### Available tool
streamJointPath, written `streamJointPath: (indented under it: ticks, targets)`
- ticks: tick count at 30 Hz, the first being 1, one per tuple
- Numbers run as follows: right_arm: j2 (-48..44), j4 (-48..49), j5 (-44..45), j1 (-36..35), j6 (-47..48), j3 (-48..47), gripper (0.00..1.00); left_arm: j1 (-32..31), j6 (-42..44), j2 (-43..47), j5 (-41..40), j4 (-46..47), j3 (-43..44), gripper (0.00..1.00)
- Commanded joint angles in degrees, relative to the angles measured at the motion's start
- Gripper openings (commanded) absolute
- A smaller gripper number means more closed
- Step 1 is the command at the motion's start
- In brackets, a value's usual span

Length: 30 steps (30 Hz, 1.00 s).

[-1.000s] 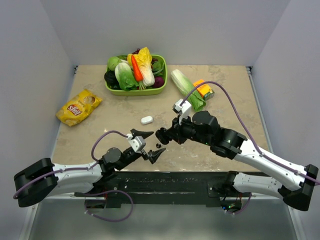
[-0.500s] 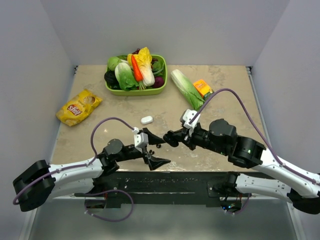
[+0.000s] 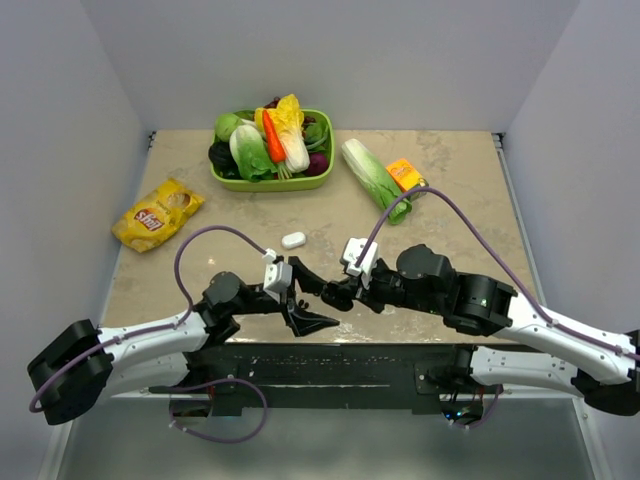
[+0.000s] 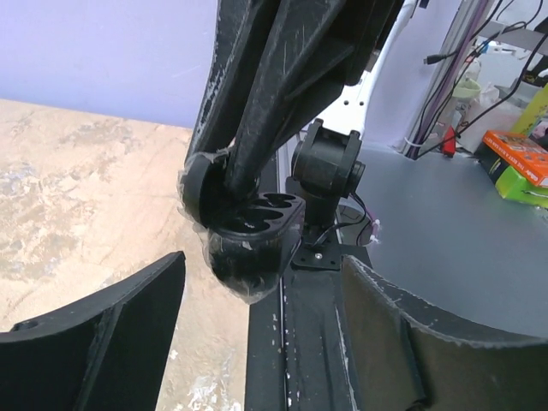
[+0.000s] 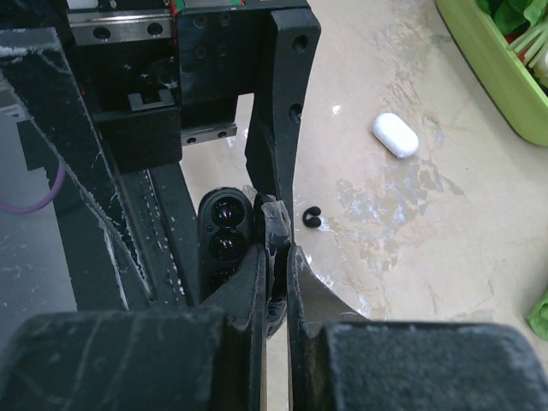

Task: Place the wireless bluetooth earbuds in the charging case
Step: Adjust the charging case.

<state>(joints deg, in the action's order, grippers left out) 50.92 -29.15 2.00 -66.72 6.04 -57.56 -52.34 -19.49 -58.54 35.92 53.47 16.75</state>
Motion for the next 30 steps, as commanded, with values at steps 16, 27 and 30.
streamJointPath:
  ticks: [16,27,30]
  targets:
    - [0.85,2.16,1.69,-1.75,0.11,0.17,0.00,0.83,-4.51,-3.07,2.13,7.52,3.64,0.63]
    - [0.94,2.16,1.96,-1.92,-0.24,0.26,0.00,0.92,-4.68,-3.95,3.19,8.58,2.85,0.25]
    - [1.11,2.16,1.78,-1.92,-0.33,0.34,0.00,0.92,-4.77,-3.86,3.10,9.02,2.58,0.17]
